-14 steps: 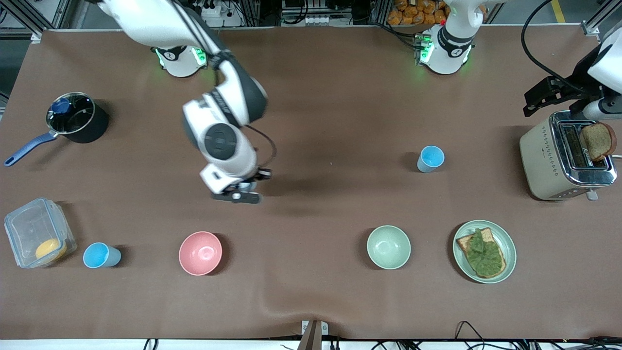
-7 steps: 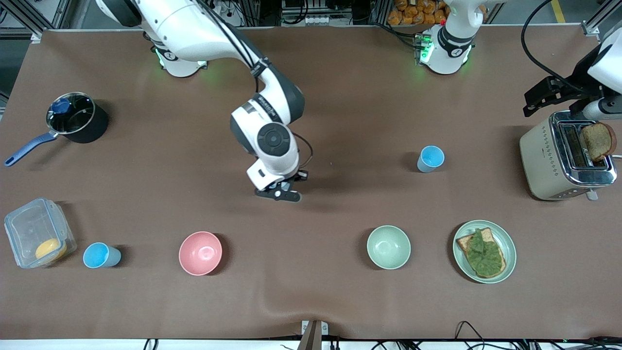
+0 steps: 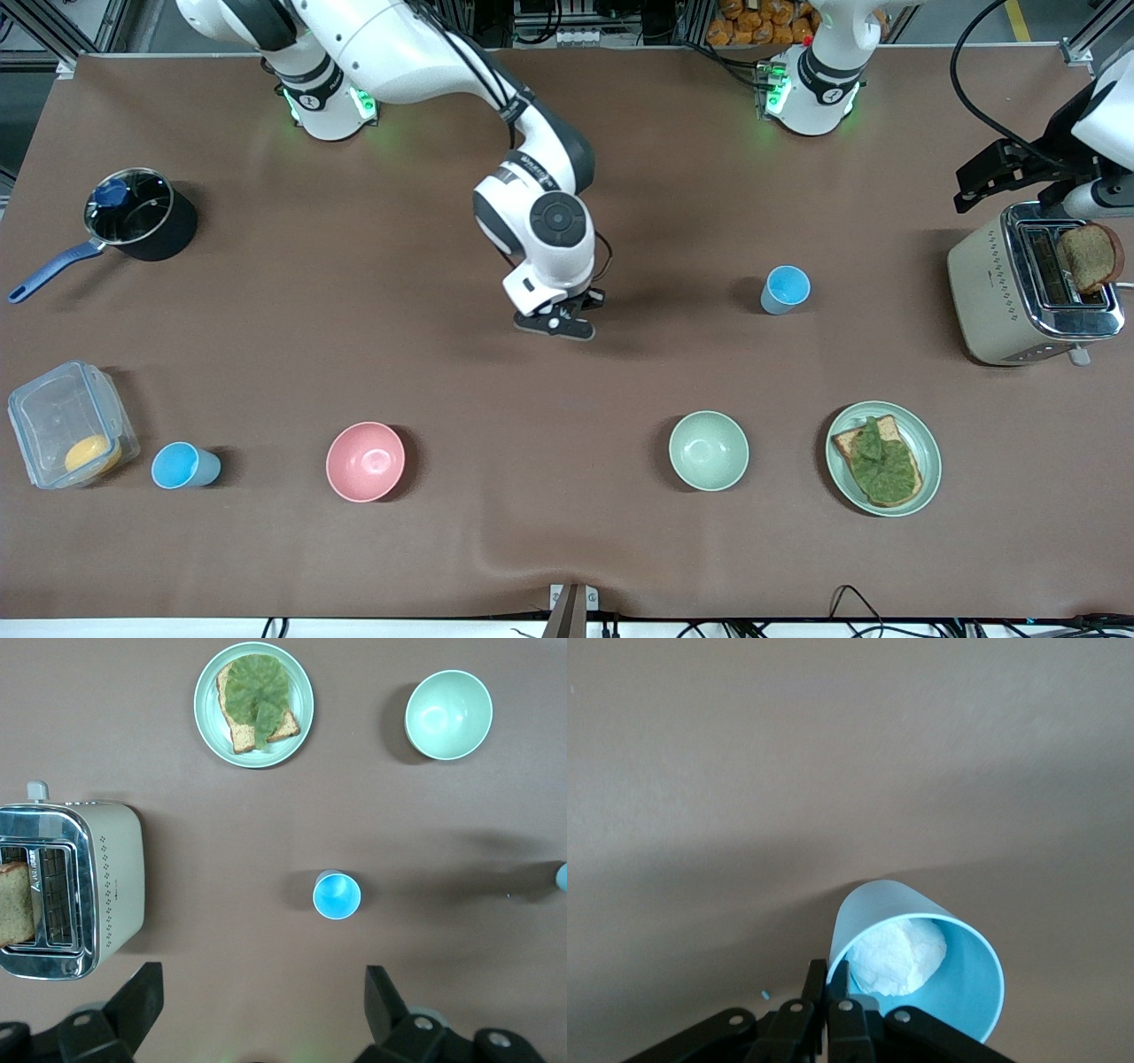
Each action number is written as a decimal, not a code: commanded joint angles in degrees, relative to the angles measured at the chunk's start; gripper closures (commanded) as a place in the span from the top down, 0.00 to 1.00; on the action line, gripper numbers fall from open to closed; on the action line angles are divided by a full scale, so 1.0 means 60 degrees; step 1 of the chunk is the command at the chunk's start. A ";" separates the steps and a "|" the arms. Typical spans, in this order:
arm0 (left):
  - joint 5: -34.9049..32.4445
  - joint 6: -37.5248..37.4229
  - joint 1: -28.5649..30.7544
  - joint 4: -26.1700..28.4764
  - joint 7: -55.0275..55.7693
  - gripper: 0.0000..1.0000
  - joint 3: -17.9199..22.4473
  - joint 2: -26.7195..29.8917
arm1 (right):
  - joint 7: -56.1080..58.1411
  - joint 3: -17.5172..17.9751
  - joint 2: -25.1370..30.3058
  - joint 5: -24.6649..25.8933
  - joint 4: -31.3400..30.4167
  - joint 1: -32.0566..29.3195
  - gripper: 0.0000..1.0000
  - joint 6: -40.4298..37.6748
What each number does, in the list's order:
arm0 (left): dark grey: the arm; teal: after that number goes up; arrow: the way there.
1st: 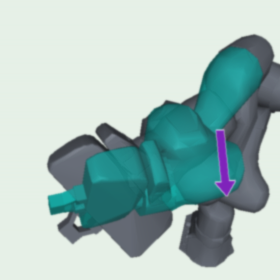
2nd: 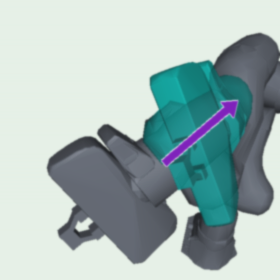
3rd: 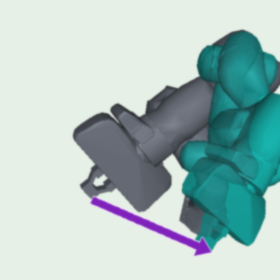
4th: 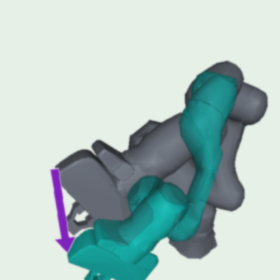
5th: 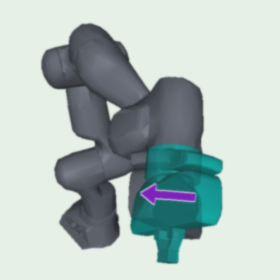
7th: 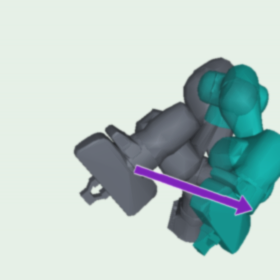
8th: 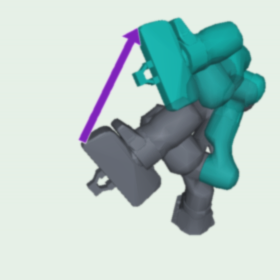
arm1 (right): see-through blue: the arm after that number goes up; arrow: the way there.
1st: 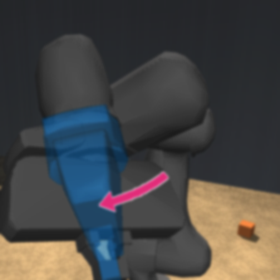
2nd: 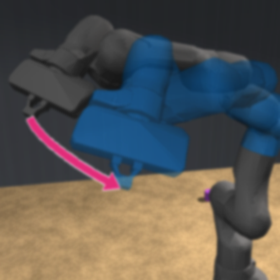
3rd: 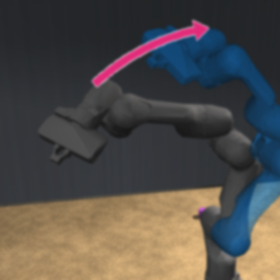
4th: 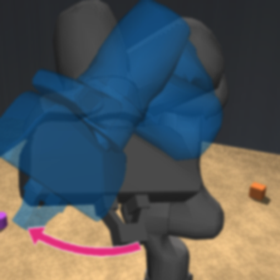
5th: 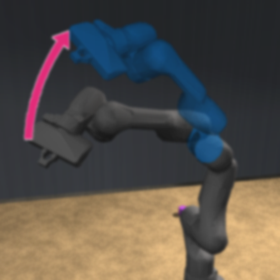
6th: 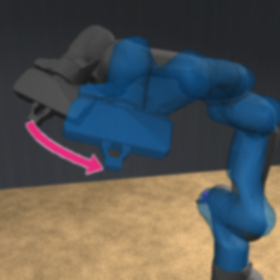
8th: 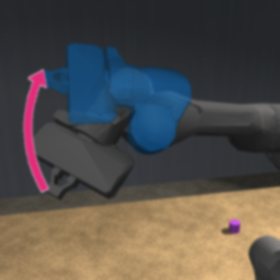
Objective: Stack blue cups with both arms
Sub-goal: 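Carry the tissue cup to the table center and lower it, then open the right gripper and withdraw the right arm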
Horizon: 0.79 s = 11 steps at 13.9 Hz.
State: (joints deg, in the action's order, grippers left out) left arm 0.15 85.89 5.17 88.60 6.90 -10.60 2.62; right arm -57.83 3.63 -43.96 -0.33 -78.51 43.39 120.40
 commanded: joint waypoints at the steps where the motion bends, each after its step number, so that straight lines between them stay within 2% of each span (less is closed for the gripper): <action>1: 0.0194 -0.0120 0.0032 -0.0045 0.0139 1.00 -0.0035 0.0076 | -0.0279 -0.0136 -0.0291 -0.0076 0.0355 0.0181 0.00 -0.0027; 2: 0.0194 -0.0120 0.0032 -0.0045 0.0125 1.00 -0.0035 0.0076 | -0.0351 -0.0136 -0.0305 -0.0062 0.0340 0.0210 0.00 -0.0027; 3: 0.0194 -0.0120 0.0032 -0.0045 0.0125 1.00 -0.0035 0.0090 | -0.0381 -0.0122 -0.0306 -0.0061 0.0340 0.0210 0.21 -0.0027; 4: 0.0209 -0.0120 0.0018 -0.0045 0.0139 1.00 -0.0035 0.0090 | -0.0410 -0.0136 -0.0349 -0.0061 0.0340 0.0210 0.55 -0.0013; 5: 0.0209 -0.0120 -0.0011 -0.0045 0.0139 1.00 -0.0050 0.0105 | -0.0425 -0.0136 -0.0349 -0.0047 0.0340 0.0210 0.84 -0.0013; 6: 0.0194 -0.0120 -0.0012 -0.0059 0.0139 1.00 -0.0050 0.0105 | -0.0411 -0.0136 -0.0306 -0.0047 0.0355 0.0196 1.00 -0.0056; 9: 0.0194 -0.0120 0.0032 -0.0045 0.0125 1.00 -0.0035 0.0090 | -0.0338 -0.0151 0.0001 -0.0090 0.0384 0.0064 1.00 -0.0290; 11: 0.0194 -0.0120 0.0032 -0.0045 0.0125 1.00 -0.0035 0.0090 | -0.0235 -0.0107 0.0322 -0.0120 0.0849 -0.0242 1.00 -0.1223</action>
State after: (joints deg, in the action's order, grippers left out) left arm 0.15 85.89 5.06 88.60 6.90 -10.73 2.68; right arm -59.32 2.57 -44.50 -0.34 -75.84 43.79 118.23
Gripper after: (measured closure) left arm 0.000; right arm 0.185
